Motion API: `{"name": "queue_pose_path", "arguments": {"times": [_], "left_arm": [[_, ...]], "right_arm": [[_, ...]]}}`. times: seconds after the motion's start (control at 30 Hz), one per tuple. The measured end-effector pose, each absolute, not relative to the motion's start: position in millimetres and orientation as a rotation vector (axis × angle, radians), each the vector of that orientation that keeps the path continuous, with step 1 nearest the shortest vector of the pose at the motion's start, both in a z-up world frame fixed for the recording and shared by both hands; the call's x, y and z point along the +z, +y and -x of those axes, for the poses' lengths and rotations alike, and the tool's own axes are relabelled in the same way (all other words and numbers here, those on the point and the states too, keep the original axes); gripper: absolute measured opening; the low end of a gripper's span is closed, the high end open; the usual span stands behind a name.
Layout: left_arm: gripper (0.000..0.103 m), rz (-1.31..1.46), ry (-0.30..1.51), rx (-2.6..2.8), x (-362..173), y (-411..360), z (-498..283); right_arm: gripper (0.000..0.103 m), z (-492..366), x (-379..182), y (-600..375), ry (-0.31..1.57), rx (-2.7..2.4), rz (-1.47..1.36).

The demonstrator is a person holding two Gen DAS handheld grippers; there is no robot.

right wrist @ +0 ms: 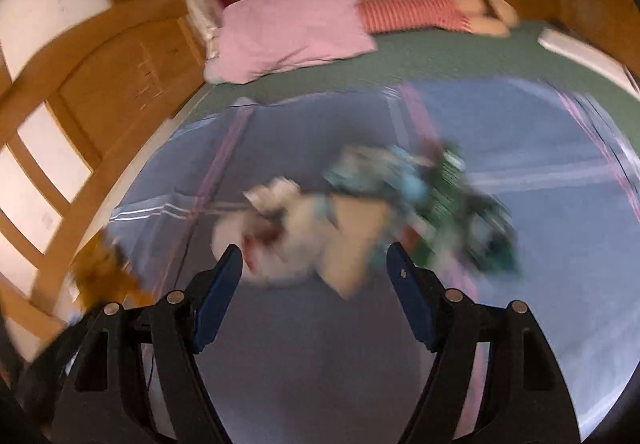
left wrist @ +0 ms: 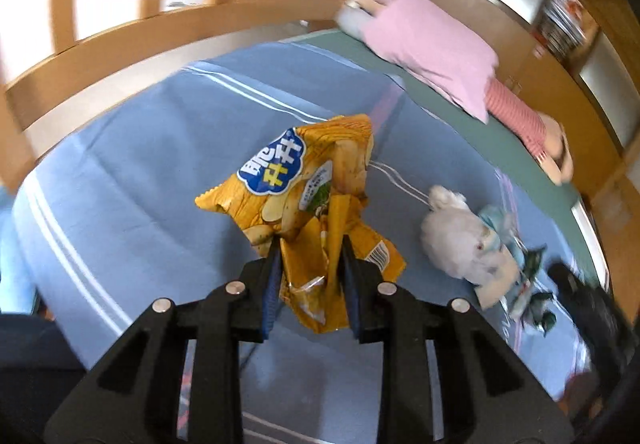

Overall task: Collect trash
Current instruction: 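Grasp the yellow chip bag with the left gripper while the right gripper grasps the white tissue, then carry the yellow chip bag and white tissue over the bin and open both grippers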

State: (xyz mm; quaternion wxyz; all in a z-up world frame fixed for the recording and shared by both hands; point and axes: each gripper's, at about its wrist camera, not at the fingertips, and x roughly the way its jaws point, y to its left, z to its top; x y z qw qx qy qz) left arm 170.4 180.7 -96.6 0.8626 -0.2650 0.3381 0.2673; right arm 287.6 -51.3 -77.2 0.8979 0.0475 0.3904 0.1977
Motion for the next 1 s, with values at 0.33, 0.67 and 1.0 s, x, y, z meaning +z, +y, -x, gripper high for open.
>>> {"name": "queue_pose_path", "arguments": {"times": [0.33,0.67,1.0], "left_arm": [[0.028,0.577,0.707,0.567,-99.6,187.8,-176.0],[0.029,0.499,0.688,0.577,-93.9,180.4,-173.8],[0.029,0.262,0.628,0.466,-78.0,130.4,-173.3]], "right_arm": [[0.065,-324.2,-131.9,32.5,0.954,0.477,0.082],[0.015,-278.5,-126.7,20.6,0.985,0.59,0.046],[0.015,-201.1,-76.8,-68.7,0.879,0.428,0.032]]}}
